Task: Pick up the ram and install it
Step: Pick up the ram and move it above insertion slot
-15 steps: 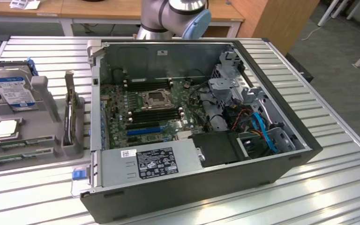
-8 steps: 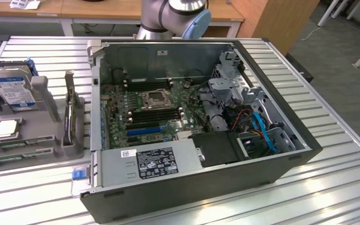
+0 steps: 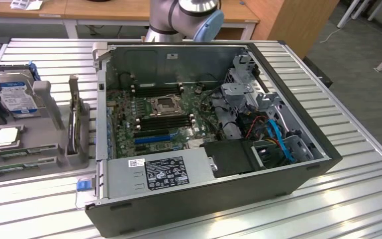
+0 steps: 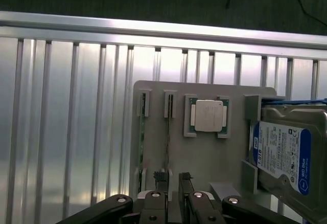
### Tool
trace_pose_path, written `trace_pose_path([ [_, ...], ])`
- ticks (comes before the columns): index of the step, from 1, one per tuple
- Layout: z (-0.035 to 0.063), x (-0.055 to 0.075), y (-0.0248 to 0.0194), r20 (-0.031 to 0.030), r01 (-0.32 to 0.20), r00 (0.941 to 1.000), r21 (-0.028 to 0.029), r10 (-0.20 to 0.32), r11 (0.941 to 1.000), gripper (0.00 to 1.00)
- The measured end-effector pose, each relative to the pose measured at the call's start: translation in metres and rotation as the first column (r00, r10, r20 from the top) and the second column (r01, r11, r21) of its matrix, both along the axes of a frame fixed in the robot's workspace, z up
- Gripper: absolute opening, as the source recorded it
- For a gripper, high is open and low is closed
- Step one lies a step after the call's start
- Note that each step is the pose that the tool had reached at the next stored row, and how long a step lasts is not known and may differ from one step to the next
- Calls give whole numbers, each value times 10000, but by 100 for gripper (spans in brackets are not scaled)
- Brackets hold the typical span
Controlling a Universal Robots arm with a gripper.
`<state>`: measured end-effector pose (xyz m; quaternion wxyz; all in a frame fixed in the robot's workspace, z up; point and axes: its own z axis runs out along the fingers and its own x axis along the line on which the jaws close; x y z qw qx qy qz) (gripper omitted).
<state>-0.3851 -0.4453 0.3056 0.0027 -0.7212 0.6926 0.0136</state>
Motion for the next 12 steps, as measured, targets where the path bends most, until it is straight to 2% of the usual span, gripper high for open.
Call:
trace_pose_path([
  [7,-127,0,-5,0,2,10000,0,-2,10000,24],
  [9,-162,1,-28,-1,3,10000,-1,-3,10000,24],
  [12,-218,0,-85,0,8,10000,0,-8,10000,24],
])
